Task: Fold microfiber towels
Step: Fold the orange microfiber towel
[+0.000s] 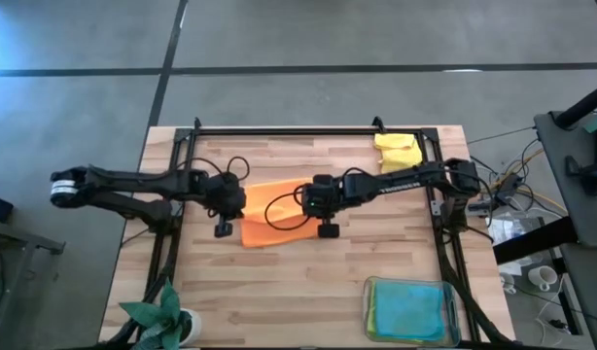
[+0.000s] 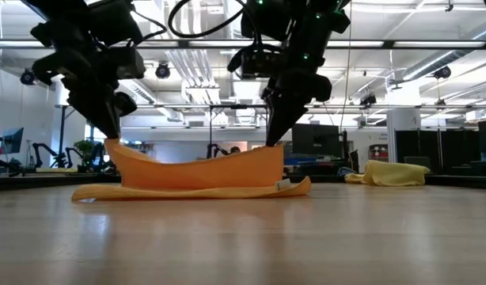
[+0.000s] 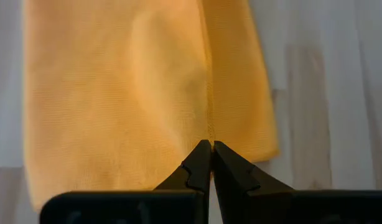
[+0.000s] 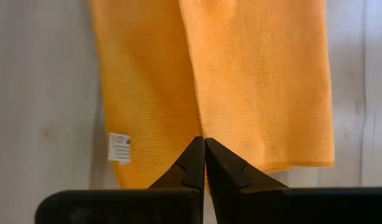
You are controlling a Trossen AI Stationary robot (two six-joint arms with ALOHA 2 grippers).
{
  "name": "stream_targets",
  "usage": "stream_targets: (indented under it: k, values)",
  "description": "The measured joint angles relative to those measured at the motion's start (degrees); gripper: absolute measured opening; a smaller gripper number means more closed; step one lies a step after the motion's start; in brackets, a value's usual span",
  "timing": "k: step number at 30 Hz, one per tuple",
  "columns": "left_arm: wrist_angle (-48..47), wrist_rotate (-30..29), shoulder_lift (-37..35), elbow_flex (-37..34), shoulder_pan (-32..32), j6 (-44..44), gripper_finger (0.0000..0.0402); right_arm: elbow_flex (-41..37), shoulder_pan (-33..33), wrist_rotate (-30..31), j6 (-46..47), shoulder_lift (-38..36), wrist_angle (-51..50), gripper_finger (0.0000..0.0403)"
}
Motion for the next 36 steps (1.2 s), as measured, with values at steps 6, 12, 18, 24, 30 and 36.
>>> stream_targets:
  k: [6, 12, 18, 24, 30, 36]
  values:
    - [0.4, 0.3, 2.5, 0.0, -2.5, -1.6, 0.0, 0.2, 0.4, 0.3, 2.9, 0.0, -3.2, 0.0008]
    - [1.7, 4.6, 5.4, 0.0, -3.6, -1.5, 0.0, -0.2, 1.4, -0.9, 4.1, 0.1, -4.1, 0.0009]
    - [6.0, 9.3, 10.3, 0.0, -4.1, -1.5, 0.0, -0.6, 3.0, -1.9, 5.8, 2.1, -4.0, 0.0009]
    - [8.0, 11.3, 15.8, 0.3, -5.3, -1.2, 0.0, -0.7, 4.3, -1.9, 7.5, 4.0, -4.0, 0.0009]
    - [8.0, 12.9, 15.2, 0.4, -6.1, -1.4, 0.0, -0.6, 5.0, -2.8, 7.4, 3.6, -4.6, 0.0008]
    - [8.0, 13.7, 10.5, 0.3, -6.2, -2.2, 0.0, -0.4, 4.9, -3.0, 7.4, 2.0, -5.2, 0.0009]
